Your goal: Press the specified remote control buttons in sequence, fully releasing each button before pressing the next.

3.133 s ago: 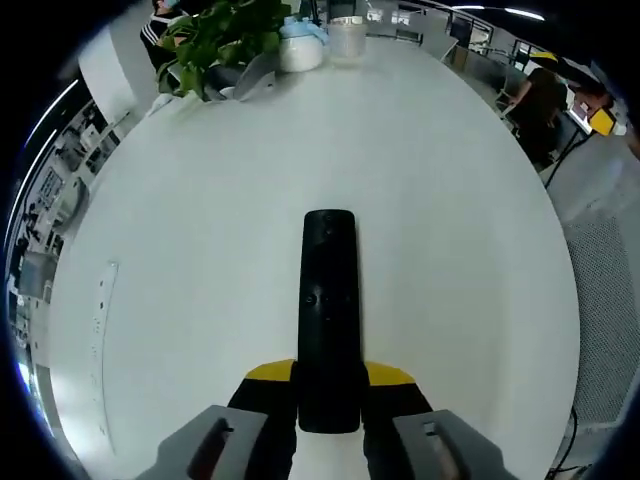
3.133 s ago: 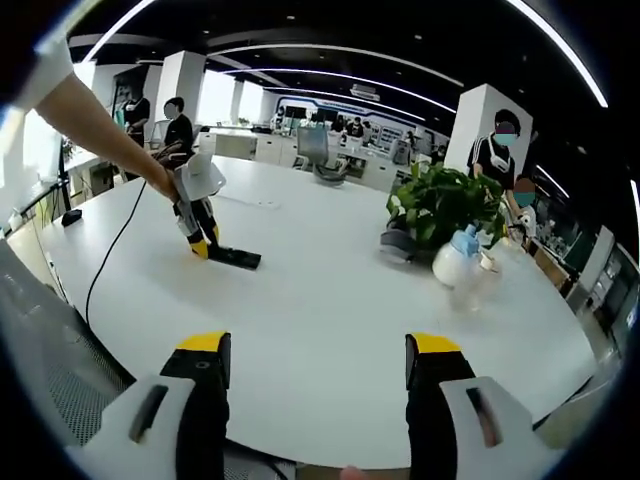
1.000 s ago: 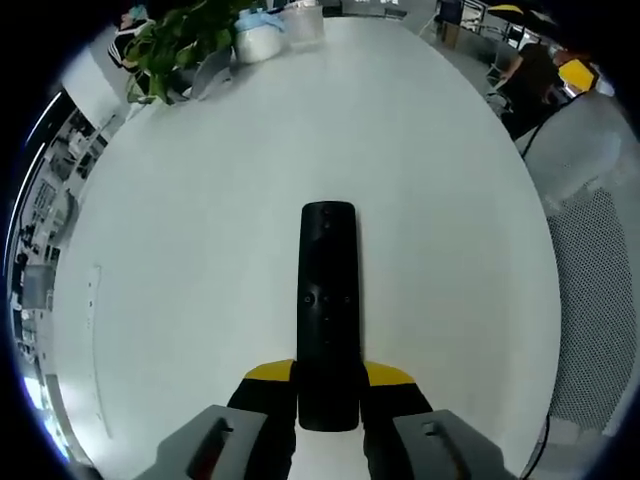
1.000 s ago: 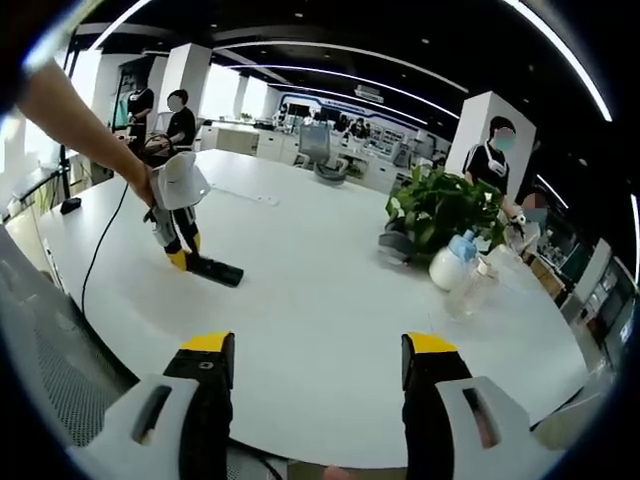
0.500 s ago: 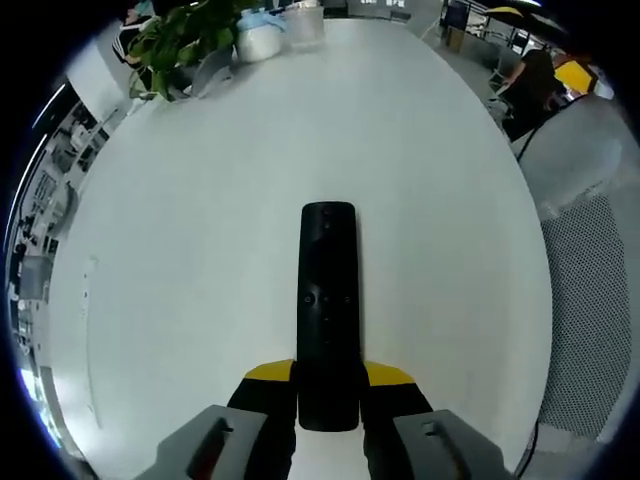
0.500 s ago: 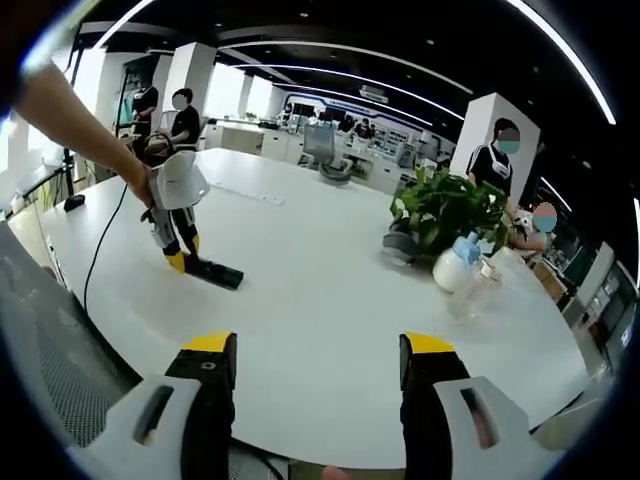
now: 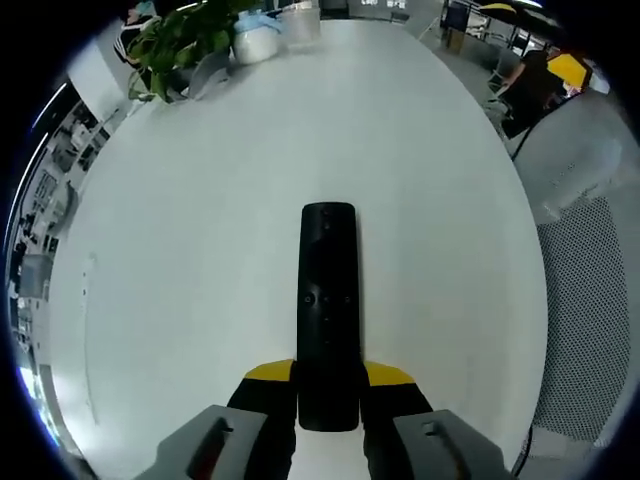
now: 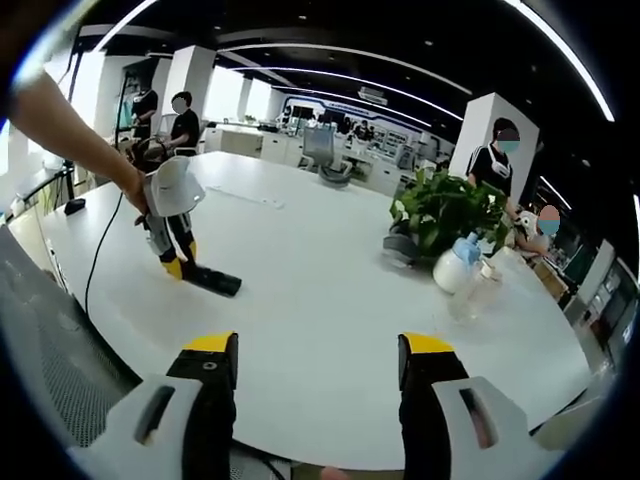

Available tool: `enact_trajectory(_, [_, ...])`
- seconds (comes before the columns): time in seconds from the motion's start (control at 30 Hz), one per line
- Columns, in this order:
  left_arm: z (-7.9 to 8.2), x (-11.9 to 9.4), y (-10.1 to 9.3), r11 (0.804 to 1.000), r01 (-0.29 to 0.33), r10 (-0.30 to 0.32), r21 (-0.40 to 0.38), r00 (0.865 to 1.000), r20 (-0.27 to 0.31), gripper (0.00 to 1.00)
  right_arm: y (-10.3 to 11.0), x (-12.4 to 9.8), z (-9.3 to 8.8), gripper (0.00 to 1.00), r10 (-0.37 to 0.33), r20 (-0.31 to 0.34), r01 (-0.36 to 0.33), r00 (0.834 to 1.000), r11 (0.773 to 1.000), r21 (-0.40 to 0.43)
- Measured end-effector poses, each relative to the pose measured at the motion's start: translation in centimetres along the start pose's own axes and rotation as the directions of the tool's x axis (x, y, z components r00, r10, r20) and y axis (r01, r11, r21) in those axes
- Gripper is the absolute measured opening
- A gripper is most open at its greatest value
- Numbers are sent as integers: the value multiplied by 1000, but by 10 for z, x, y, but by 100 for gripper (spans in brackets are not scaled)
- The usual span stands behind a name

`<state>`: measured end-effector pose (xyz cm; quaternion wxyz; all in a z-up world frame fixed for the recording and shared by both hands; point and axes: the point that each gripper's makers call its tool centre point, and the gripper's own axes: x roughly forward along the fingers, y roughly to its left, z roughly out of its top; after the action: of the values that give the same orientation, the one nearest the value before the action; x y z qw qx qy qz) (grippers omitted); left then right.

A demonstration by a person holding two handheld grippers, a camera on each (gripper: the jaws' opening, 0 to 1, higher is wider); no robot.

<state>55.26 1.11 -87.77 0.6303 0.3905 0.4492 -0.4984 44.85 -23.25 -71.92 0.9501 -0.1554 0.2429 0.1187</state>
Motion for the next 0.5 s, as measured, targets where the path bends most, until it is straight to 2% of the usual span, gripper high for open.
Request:
enact_trajectory(0.33, [1,0,-5,999,-9,10,45,1000,-11,23,1,1,-2,67,3,-10,-3,1000,1000,-10])
enact_trajectory(0.5, [1,0,-6,999,-8,8,34,1000,-14,23,0,1,-3,66,2,-14,-2,1000,1000,-7])
